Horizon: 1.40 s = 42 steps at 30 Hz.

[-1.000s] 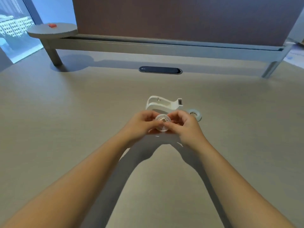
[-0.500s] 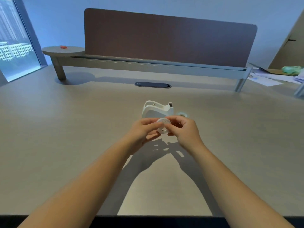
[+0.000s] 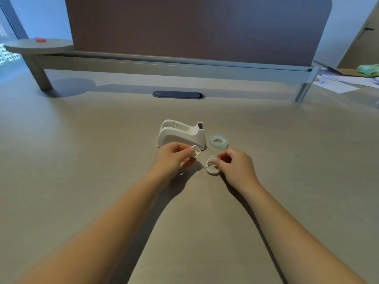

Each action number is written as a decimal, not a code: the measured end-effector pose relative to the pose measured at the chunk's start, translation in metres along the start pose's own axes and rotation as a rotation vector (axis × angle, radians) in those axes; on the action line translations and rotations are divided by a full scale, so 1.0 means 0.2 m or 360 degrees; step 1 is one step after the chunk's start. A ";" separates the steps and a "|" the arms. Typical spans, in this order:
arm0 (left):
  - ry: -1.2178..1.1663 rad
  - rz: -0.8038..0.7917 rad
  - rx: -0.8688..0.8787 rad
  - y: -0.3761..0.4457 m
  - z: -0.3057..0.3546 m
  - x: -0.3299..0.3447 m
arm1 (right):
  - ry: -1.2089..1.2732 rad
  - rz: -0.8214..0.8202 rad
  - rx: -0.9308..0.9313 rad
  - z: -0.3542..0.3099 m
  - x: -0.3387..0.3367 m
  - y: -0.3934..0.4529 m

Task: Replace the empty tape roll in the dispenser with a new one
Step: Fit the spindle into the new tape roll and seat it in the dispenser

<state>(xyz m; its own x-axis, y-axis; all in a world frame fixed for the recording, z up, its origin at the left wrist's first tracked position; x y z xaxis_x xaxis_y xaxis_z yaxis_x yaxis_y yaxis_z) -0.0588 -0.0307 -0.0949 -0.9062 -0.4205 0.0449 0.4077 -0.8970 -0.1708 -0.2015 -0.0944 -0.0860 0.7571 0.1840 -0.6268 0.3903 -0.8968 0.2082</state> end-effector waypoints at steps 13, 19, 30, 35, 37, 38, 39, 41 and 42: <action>-0.0197 -0.0123 -0.0037 0.09 -0.03 0.10 | -0.0175 0.0087 0.0154 0.13 -0.02 0.23; -0.0096 -0.0089 0.0003 0.08 -0.01 0.06 | -0.0204 0.0031 0.0182 0.11 0.00 0.27; -0.0156 -0.0230 0.0084 -0.05 0.07 0.06 | 0.0932 -0.0011 0.0189 -0.06 -0.07 -0.05; -0.0065 -0.0288 0.0125 -0.10 0.07 0.07 | 0.0959 -0.0173 0.0075 -0.14 0.05 -0.09; -0.0044 -0.0322 0.0083 -0.11 0.05 0.06 | 0.0985 -0.0213 0.0019 -0.16 0.08 -0.10; -0.0040 -0.0327 0.0067 -0.10 0.04 0.06 | 0.1002 -0.0222 0.0002 -0.17 0.09 -0.10; -0.0048 -0.0326 0.0061 -0.10 0.04 0.05 | 0.1022 -0.0227 -0.0005 -0.17 0.10 -0.10; -0.0081 -0.0325 0.0069 -0.09 0.04 0.05 | 0.1049 -0.0230 -0.0012 -0.15 0.11 -0.10; -0.0091 -0.0320 0.0081 -0.09 0.03 0.04 | 0.1052 -0.0227 -0.0016 -0.15 0.12 -0.10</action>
<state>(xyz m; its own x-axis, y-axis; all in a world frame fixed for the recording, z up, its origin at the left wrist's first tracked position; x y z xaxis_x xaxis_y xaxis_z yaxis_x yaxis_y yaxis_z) -0.0729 -0.0193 -0.0847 -0.9627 -0.2378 0.1290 0.2255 -0.9688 -0.1032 -0.1758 -0.0606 -0.0826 0.8579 0.5106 -0.0583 0.5126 -0.8423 0.1666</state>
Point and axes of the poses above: each hand's wrist, its own y-axis towards the middle knuckle, its own x-axis out of the palm, z = x × y, the point moved 7 cm from there along y, towards the middle knuckle, and after that the axes turned 4 degrees about -x, right-handed, at the moved point
